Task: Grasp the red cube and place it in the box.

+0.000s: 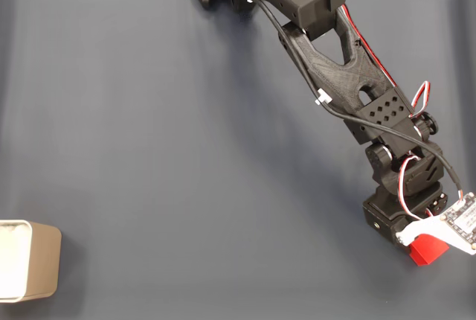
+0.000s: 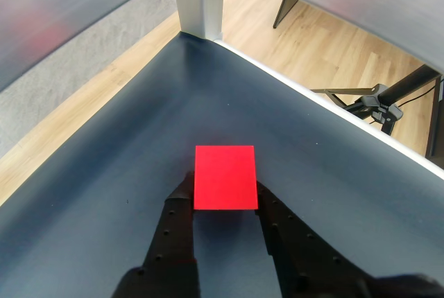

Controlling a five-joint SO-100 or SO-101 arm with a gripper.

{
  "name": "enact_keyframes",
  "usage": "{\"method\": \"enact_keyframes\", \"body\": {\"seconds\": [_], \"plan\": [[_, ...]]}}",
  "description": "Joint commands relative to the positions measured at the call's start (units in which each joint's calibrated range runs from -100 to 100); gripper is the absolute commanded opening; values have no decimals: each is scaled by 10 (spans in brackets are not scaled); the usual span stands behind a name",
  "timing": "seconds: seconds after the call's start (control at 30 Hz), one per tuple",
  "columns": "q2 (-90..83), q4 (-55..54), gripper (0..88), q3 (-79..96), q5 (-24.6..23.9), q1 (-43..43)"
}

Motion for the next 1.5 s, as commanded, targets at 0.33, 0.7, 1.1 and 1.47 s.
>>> {"method": "enact_keyframes", "body": {"seconds": [0.33, 0.7, 1.1, 1.47], "plan": [[-210, 67, 14, 113, -11, 25], [-404, 95, 9, 292, -26, 63], [-495, 105, 13, 345, -31, 131], [-551, 111, 10, 391, -31, 207]]}}
